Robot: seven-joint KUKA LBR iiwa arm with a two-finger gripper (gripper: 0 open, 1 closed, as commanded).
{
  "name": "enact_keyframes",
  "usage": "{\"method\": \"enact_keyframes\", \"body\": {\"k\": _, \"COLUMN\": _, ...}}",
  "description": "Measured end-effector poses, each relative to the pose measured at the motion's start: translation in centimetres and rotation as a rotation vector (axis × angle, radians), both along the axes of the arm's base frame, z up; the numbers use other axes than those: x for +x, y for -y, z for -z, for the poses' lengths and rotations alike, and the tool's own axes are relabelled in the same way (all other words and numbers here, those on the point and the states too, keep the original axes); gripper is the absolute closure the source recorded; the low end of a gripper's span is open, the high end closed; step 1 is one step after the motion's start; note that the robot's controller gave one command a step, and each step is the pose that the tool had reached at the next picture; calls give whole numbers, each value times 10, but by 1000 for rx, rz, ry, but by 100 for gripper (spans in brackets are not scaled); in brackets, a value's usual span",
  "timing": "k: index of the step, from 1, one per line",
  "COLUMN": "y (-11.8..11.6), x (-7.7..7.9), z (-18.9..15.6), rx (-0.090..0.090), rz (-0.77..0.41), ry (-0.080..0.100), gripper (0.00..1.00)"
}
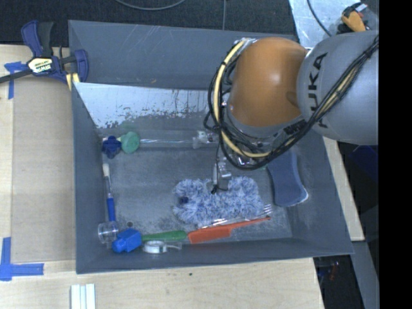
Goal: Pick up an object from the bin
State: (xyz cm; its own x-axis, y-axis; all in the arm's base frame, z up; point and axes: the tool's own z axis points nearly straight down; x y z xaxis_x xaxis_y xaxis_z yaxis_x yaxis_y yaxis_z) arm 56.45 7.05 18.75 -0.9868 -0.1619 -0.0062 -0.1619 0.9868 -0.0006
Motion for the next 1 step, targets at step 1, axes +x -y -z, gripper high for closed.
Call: {"method": "enact_keyframes", "body": {"k": 1, "y": 30, "x": 31, "z": 39, "rx": -4, "rz": 35, "ry": 5, "gripper": 0}}
